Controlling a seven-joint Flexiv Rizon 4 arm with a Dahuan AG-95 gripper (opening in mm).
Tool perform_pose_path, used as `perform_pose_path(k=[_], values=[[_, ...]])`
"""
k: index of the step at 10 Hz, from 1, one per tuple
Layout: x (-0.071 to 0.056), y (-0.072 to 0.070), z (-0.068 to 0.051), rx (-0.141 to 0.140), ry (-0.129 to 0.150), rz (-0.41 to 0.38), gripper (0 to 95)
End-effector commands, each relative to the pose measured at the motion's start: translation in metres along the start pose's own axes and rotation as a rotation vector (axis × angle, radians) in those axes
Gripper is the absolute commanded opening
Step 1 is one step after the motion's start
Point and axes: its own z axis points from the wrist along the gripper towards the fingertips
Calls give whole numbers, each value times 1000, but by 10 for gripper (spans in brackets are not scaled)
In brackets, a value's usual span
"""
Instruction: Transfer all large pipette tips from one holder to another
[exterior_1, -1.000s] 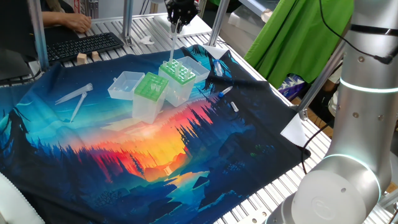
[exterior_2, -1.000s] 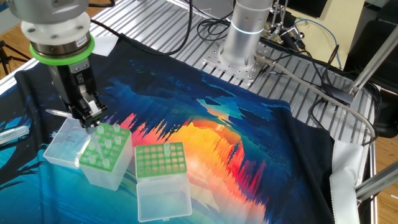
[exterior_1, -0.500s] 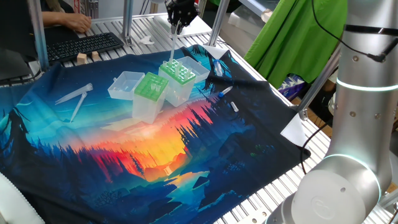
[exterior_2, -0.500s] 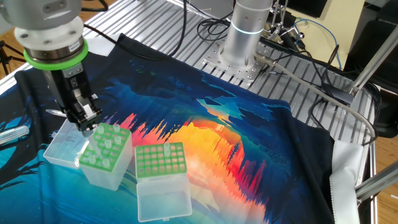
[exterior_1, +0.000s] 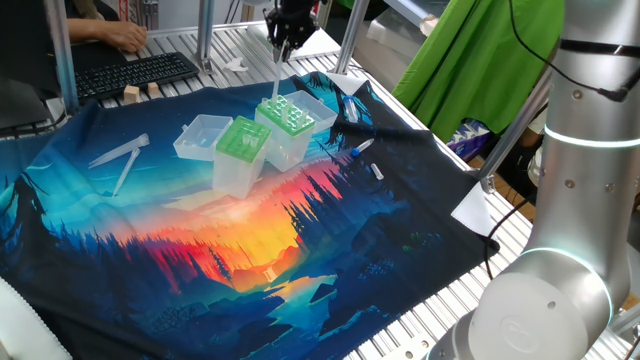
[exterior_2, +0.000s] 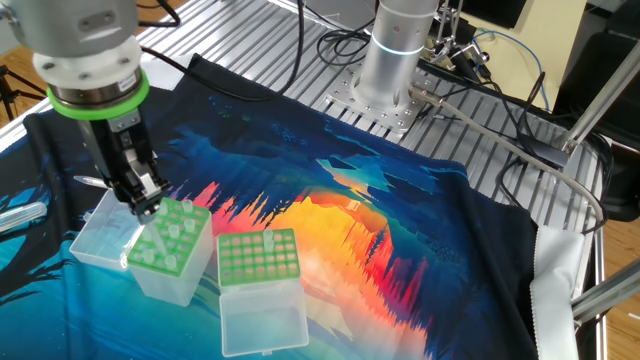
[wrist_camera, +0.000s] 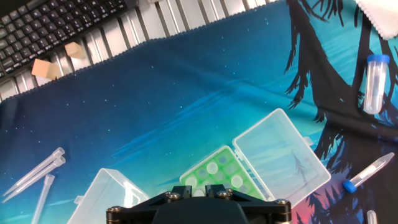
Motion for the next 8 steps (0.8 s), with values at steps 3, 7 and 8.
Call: perform_pose_path(k=[3,7,8], values=[[-1,-2,18,5,-3,2,0],[1,-2,24,25,16,26,190],[2,-2,25,25,20,28,190]])
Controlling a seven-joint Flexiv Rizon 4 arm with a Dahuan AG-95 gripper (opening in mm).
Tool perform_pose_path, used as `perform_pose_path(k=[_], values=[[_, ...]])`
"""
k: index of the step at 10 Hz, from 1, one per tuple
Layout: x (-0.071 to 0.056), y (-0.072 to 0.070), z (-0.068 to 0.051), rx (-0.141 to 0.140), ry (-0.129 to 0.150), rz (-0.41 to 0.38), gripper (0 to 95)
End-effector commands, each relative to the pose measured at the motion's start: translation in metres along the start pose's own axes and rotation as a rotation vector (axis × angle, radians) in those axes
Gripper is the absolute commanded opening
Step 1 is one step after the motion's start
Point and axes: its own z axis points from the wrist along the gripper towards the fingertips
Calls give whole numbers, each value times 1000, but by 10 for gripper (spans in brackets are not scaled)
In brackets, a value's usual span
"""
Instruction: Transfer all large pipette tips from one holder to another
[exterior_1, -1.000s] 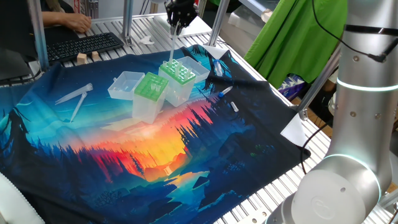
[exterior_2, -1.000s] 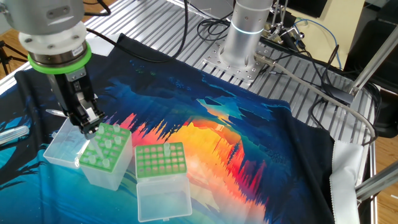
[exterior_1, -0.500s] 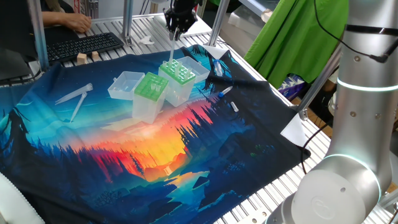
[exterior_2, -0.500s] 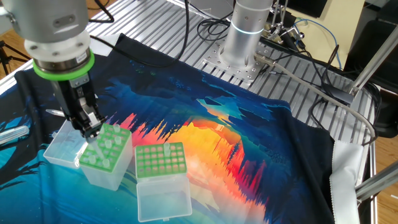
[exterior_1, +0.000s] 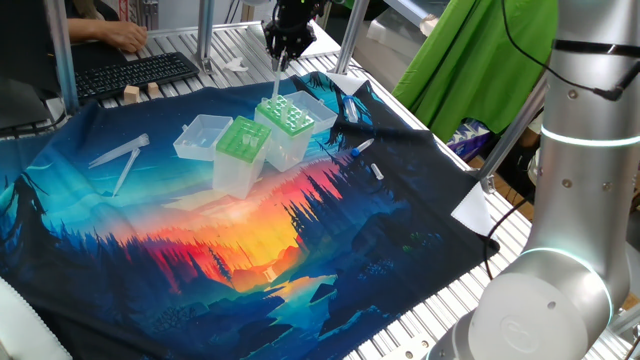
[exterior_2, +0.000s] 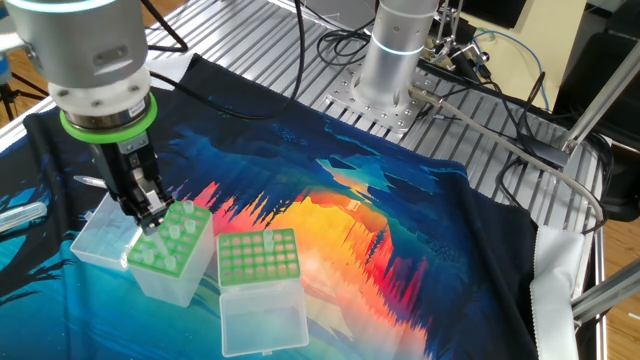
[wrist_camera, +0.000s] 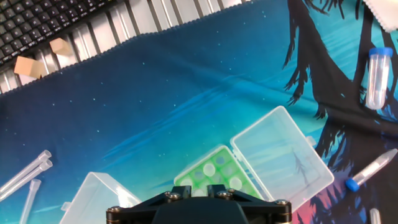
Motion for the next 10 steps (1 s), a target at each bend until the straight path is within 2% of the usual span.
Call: perform_pose_path(k=[1,2,4,7,9,10], values=[[1,1,2,-1,2,3,190],[2,2,3,-1,1,7,190],[12,7,9,-7,9,39,190],[43,25,14,-9,26,110,190],[60,34,14,-8,39,118,190],[71,39,16,-15,42,116,190]])
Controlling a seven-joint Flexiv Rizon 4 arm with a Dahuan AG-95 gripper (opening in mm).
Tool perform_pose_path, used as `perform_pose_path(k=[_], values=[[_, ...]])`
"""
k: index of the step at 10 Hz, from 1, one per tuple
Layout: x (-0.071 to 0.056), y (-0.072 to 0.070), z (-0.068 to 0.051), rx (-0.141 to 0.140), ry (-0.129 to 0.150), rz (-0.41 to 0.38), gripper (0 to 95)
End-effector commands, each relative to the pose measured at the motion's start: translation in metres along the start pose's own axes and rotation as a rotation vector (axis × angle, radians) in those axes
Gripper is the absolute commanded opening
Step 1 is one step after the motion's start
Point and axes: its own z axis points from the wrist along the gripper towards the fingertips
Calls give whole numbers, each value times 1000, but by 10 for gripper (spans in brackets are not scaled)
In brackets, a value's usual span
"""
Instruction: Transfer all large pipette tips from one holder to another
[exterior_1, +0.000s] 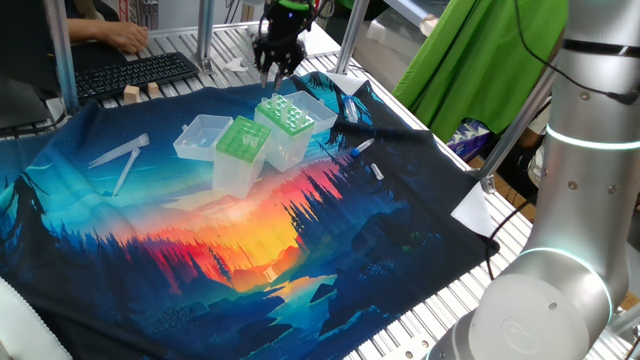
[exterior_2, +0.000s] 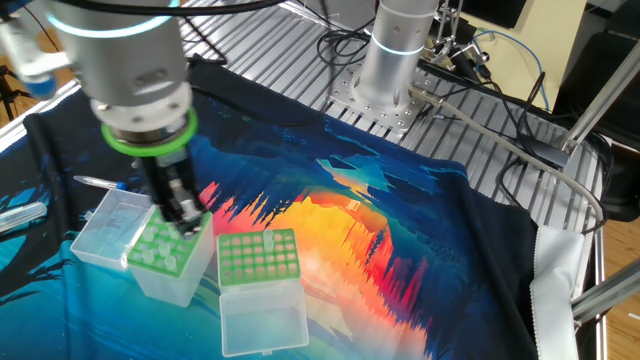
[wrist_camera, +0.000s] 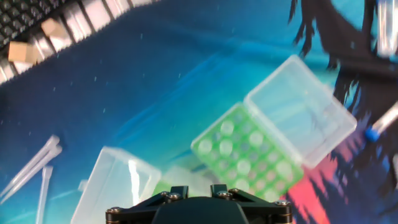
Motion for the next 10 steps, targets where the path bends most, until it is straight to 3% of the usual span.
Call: perform_pose_path(k=[1,4,6,10], values=[[20,7,4,-6,6,-28,190],[49,12,13,-3,34,-41,190],[61,12,18,-3,35,-29,190],[84,16,29,-8,59,-118,190]])
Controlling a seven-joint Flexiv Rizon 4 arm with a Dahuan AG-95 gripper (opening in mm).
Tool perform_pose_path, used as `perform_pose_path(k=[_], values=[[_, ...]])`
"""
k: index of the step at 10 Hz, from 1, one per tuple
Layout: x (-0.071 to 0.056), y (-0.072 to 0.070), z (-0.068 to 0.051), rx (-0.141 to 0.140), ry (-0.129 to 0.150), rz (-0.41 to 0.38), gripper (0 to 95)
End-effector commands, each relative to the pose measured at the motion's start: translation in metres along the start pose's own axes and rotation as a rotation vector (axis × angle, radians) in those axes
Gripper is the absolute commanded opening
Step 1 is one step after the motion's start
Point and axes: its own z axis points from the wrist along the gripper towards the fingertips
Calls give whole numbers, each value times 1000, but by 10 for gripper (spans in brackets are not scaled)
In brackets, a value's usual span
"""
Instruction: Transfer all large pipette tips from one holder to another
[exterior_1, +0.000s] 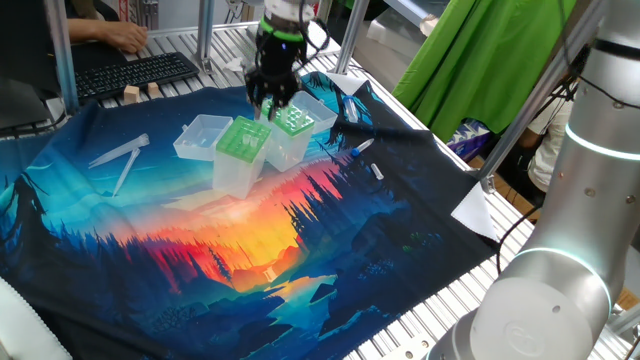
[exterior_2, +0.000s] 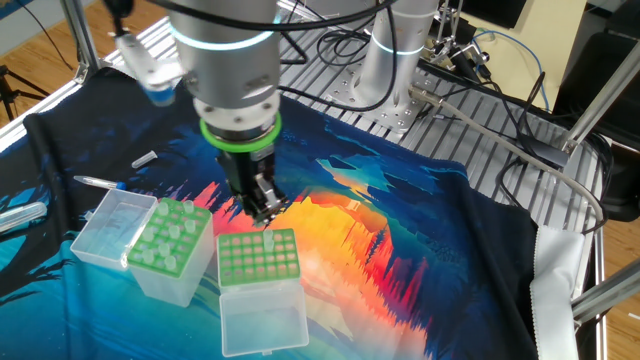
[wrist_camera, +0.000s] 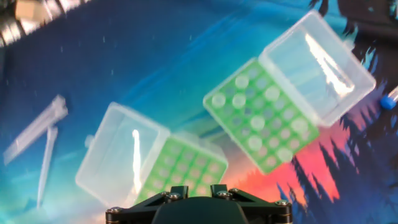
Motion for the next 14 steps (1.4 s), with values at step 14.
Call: perform_pose_path(k=[14], values=[[4,19,23,31,30,-182,190]])
